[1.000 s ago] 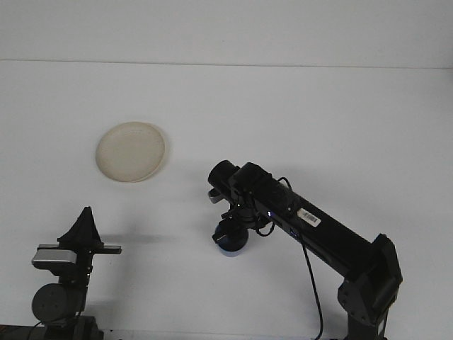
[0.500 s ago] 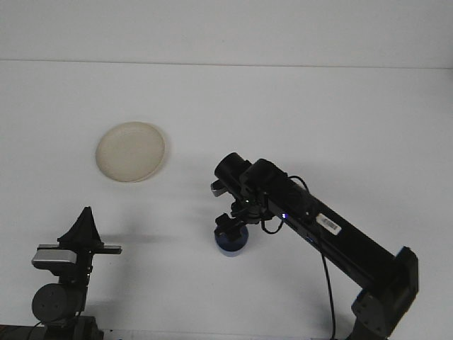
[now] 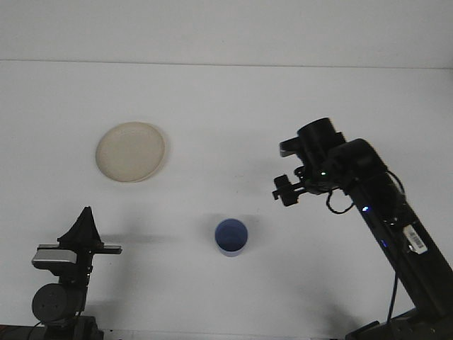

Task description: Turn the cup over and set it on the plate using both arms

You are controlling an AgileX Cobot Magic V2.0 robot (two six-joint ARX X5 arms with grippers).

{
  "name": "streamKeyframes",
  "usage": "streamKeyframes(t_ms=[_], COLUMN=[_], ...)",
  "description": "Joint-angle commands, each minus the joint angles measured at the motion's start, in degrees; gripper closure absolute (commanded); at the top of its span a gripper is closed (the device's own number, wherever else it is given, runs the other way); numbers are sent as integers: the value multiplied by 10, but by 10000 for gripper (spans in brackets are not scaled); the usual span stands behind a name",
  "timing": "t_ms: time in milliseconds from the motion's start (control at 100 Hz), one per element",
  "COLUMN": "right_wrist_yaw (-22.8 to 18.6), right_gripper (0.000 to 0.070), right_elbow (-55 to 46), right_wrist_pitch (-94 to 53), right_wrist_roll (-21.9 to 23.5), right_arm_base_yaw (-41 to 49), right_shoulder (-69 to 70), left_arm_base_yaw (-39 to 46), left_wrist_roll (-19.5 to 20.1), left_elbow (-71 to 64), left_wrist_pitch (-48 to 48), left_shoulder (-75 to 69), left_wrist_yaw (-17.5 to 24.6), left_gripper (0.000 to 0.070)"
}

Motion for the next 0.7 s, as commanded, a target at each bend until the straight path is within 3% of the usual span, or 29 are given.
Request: streamKeyframes(t_ms=[0, 190, 410, 690], right_wrist_yaw=[-3, -21, -26, -25], right_gripper=[220, 220, 220, 220], right_elbow=[7, -70, -248, -430], right_wrist_pitch=[-16, -10, 104, 231], right_wrist_roll=[-37, -72, -69, -40], right_arm_base_yaw=[-30, -126, -202, -214], right_shoulder=[-14, -87, -241, -458], left_arm_base_yaw=[1, 1, 1, 1], left_wrist_roll=[-1, -1, -1, -1], left_elbow=[-11, -11, -11, -11], left_wrist_pitch=[9, 9, 9, 9], left_shoulder=[-1, -1, -1, -1], left_wrist_yaw=[0, 0, 0, 0], left_gripper=[688, 688, 688, 688])
